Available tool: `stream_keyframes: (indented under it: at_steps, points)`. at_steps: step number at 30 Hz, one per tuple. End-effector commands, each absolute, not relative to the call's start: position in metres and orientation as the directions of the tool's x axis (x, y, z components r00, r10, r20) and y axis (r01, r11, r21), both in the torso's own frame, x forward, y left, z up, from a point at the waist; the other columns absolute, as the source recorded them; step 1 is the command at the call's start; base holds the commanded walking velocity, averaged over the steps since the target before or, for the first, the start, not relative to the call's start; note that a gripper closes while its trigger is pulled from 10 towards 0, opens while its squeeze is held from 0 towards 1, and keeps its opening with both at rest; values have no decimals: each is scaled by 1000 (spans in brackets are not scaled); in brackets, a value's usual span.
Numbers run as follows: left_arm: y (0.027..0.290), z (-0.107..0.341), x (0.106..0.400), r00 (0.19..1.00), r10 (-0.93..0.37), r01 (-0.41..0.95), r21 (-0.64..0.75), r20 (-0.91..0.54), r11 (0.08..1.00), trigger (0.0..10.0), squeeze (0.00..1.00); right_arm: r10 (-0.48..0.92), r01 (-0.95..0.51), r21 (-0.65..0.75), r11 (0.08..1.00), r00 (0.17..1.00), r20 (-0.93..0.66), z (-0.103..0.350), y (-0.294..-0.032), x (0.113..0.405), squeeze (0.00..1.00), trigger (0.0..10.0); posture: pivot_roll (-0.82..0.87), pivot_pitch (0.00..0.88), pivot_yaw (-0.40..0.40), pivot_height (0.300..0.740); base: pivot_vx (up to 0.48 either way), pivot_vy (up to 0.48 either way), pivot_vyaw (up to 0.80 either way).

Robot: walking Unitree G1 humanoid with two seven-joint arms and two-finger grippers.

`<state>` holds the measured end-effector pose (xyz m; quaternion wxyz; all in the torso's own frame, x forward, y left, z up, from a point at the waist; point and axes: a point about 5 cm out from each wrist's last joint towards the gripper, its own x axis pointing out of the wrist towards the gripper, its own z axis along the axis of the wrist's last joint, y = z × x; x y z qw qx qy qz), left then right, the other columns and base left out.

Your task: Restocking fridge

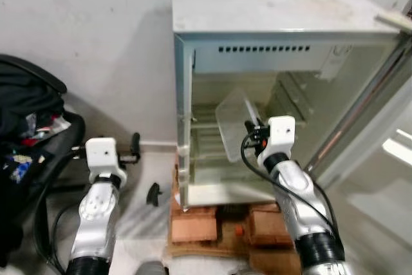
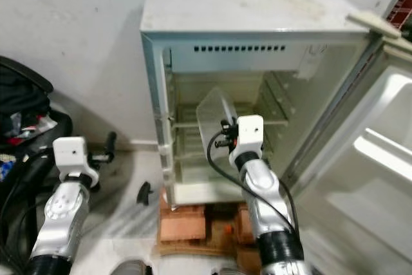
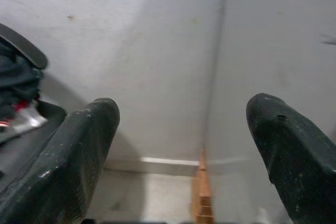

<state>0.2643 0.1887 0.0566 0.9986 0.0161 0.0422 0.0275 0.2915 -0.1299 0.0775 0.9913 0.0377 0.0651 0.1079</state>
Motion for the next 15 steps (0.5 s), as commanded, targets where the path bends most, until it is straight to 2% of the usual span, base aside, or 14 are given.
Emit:
stream_keyframes:
  at_steps: [1,8,15]
  points:
    - [193,58,264,994,67,-63,44,-83,997,10000,0,225,-215,93,972,967,-120,79,-131,292,0,10000,24,0,-58,740,0,0,0]
    - [193,61,262,996,48,-43,59,-79,997,10000,0,269,-254,118,960,953,-137,78,-125,295,0,10000,31,0,-68,740,0,0,0]
    - [201,61,254,995,64,-59,66,-79,996,10000,0,271,-253,140,957,953,-134,80,-124,302,0,10000,53,13,-71,740,273,0,0]
